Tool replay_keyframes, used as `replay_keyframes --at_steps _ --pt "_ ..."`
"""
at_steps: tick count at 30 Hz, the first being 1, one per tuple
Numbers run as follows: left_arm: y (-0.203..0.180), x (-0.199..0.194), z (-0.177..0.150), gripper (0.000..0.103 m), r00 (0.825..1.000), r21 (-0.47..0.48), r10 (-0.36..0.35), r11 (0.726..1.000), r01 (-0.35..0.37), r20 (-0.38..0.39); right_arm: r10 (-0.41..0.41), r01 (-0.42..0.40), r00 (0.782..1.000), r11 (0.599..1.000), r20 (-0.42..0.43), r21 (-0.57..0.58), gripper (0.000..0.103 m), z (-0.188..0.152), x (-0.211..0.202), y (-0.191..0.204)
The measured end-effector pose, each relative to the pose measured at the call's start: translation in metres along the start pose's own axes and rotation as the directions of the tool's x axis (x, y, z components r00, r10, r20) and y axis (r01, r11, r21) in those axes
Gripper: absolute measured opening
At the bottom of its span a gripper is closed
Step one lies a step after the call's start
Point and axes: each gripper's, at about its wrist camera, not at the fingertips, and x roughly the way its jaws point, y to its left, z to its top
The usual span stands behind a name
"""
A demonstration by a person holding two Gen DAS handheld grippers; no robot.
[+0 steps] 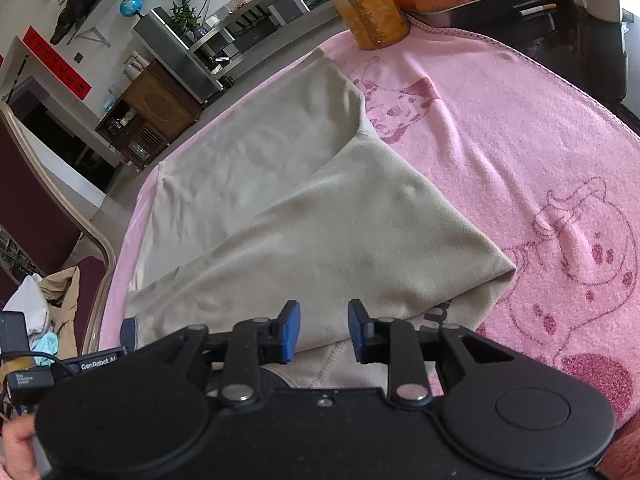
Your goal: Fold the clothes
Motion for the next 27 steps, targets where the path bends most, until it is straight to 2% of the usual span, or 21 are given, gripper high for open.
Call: replay_keyframes --at_steps 3,13,15,16,17,19,23,27 --pt "-0.003 -0.001 -0.001 0.103 1.000 0.033 -0.001 0.999 0.001 0.006 0.000 0.000 1.000 1.000 -0.007 0.001 0.028 0.000 0.001 0.000" --pt "0.003 0.002 0.003 0.103 0.999 0.016 -0.027 0.999 0.028 -0.018 0.007 -0.007 1.000 1.000 -0.010 -0.008 0.029 -0.001 0.001 0.001" --pt "0.006 -0.001 0.001 0.099 1.000 0.000 -0.031 1.000 0.031 -0.007 0.013 -0.013 1.000 1.000 -0.002 -0.018 0.029 0.000 -0.001 0.002" --pt "0.007 -0.006 0.000 0.091 1.000 -0.010 -0.026 1.000 0.026 0.009 0.014 -0.014 1.000 1.000 0.003 -0.022 0.029 0.000 -0.002 0.003" --pt "0.008 -0.012 -0.001 0.078 0.999 -0.017 -0.020 1.000 0.020 0.032 0.016 -0.016 1.000 1.000 0.009 -0.023 0.029 0.000 -0.003 0.003" --pt "0.010 -0.026 -0.002 0.073 0.997 -0.023 -0.007 1.000 0.009 0.082 0.021 -0.020 0.999 1.000 0.026 -0.011 0.029 0.001 -0.006 0.002" --pt "0.006 -0.048 0.002 0.054 0.986 0.001 -0.042 0.999 0.042 0.159 0.026 -0.027 0.997 1.000 0.066 0.015 0.029 0.005 -0.011 -0.001" --pt "-0.004 -0.047 -0.002 0.042 0.983 0.049 -0.128 0.991 0.123 0.133 0.018 -0.020 0.996 1.000 0.086 0.021 0.029 0.008 -0.014 -0.003"
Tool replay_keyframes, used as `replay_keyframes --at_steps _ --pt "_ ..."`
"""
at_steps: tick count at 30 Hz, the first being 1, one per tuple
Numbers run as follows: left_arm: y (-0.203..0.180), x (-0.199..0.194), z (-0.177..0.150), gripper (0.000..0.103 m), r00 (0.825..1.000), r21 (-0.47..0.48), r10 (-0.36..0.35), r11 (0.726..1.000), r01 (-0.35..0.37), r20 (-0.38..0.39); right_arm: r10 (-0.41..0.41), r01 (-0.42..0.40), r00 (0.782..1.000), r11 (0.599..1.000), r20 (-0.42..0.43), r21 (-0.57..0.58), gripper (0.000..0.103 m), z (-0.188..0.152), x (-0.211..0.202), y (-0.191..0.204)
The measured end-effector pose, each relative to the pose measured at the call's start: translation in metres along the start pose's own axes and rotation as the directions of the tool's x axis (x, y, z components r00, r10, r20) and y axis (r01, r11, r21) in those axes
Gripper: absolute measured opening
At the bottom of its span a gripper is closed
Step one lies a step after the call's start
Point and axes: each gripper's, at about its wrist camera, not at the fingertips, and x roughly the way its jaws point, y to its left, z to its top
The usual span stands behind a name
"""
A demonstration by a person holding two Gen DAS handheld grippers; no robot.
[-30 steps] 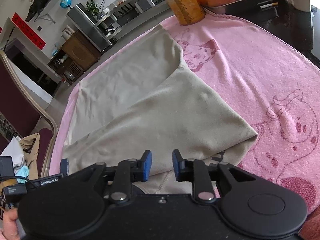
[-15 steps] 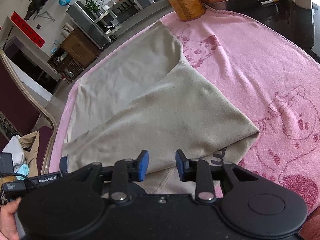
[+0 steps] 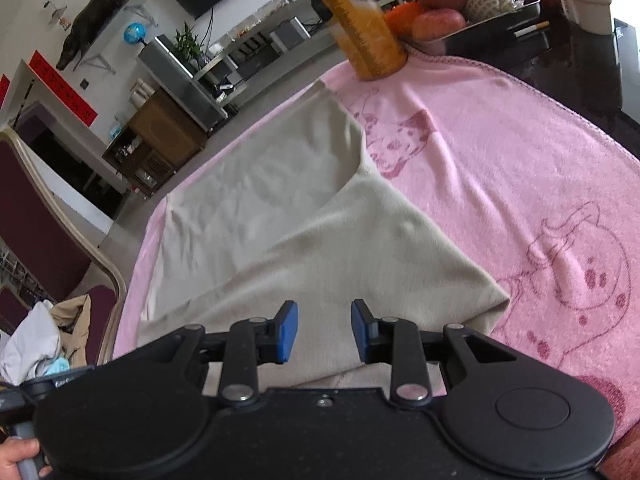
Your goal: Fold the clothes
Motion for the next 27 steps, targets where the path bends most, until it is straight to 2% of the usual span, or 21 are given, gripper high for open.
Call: replay_keyframes --at_steps 3,4,5,7,8,10,13,15,17,20,22,26,27 --pt "-0.006 0.004 -0.004 0.041 0.999 0.035 -0.046 0.998 0.046 -0.003 -0.019 0.019 1.000 1.000 -0.011 -0.012 0.027 0.000 0.005 0.001" --pt "-0.006 0.006 -0.004 0.041 0.998 0.043 -0.058 0.997 0.058 -0.012 -0.025 0.024 1.000 1.000 -0.014 -0.019 0.017 0.000 0.007 0.002" --pt "-0.007 0.009 -0.004 0.041 0.998 0.052 -0.065 0.996 0.067 -0.024 -0.033 0.032 0.999 0.999 -0.019 -0.033 0.013 0.000 0.010 0.003" --pt "-0.012 0.015 -0.008 0.038 0.997 0.078 -0.043 0.996 0.048 -0.059 -0.050 0.047 0.998 0.996 -0.035 -0.073 0.010 -0.001 0.020 0.007" --pt "-0.013 0.019 -0.011 0.031 0.997 0.097 -0.020 0.995 0.028 -0.081 -0.059 0.054 0.997 0.995 -0.053 -0.088 0.010 -0.002 0.025 0.008" --pt "-0.013 0.023 -0.017 0.031 0.993 0.128 0.023 0.992 -0.008 -0.116 -0.101 0.090 0.989 0.990 -0.108 -0.108 0.007 -0.005 0.034 0.009" --pt "-0.012 0.016 -0.021 0.031 0.989 0.144 0.040 0.989 -0.020 -0.139 -0.168 0.146 0.971 0.980 -0.167 -0.137 0.005 -0.009 0.032 0.011" --pt "-0.010 0.010 -0.023 0.031 0.988 0.151 0.056 0.988 -0.034 -0.146 -0.194 0.175 0.954 0.979 -0.229 -0.101 0.005 -0.010 0.025 0.010" --pt "-0.006 -0.003 -0.018 0.031 0.992 0.142 0.068 0.988 -0.052 -0.108 -0.158 0.153 0.956 0.987 -0.246 -0.041 0.010 -0.006 0.014 0.008" --pt "0.004 -0.029 0.006 0.032 0.996 0.115 0.093 0.989 -0.091 -0.008 -0.090 0.085 0.980 0.996 -0.175 -0.033 0.010 0.016 -0.006 0.025" --pt "0.014 -0.043 0.027 0.035 0.995 0.095 0.089 0.991 -0.092 0.035 -0.057 0.049 0.993 0.996 -0.108 -0.080 0.011 0.039 -0.020 0.047" --pt "0.028 -0.050 0.076 0.042 0.989 0.085 0.106 0.990 -0.115 0.103 -0.017 0.020 1.000 0.984 0.017 -0.177 0.019 0.088 -0.034 0.088" --pt "0.030 -0.049 0.089 0.044 0.987 0.084 0.111 0.989 -0.121 0.119 -0.016 0.023 0.999 0.980 0.038 -0.195 0.024 0.100 -0.029 0.095"
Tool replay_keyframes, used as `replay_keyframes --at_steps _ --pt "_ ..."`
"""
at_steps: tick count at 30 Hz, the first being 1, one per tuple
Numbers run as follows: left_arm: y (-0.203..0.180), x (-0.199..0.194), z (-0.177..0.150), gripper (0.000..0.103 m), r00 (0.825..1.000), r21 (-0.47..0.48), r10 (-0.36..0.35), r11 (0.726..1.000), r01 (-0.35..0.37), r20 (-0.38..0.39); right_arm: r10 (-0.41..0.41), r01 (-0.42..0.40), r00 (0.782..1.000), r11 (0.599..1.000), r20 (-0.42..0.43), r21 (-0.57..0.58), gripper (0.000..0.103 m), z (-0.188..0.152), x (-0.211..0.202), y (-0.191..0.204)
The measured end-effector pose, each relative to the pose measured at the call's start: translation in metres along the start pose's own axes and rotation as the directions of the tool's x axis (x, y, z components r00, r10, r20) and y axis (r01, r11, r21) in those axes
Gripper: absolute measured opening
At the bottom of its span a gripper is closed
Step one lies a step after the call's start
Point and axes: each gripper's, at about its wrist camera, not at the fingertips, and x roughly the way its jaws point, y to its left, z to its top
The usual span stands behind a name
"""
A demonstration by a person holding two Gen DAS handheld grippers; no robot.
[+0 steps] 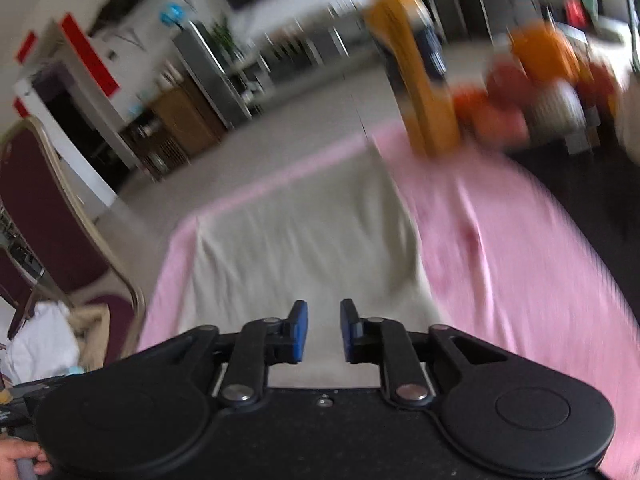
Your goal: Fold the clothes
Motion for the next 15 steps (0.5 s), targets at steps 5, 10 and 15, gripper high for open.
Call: replay_keyframes --at_steps 5,10,15 --pt "0.011 0.048 0.055 0.054 0.998 -0.029 0.015 0.999 -0.013 0.054 -0.009 0.010 0.998 1.000 0.060 -0.024 0.031 0.056 0.053 0.006" --pt "0.016 0.128 0.094 0.054 0.998 -0.062 0.048 0.997 -0.046 0.039 -0.034 0.037 0.997 0.998 0.069 -0.040 0.035 0.093 0.136 -0.005" --pt "0.011 0.202 0.125 0.054 0.998 -0.035 0.055 0.998 -0.053 0.040 -0.106 0.116 0.991 0.983 0.078 -0.145 0.024 0.114 0.216 -0.013"
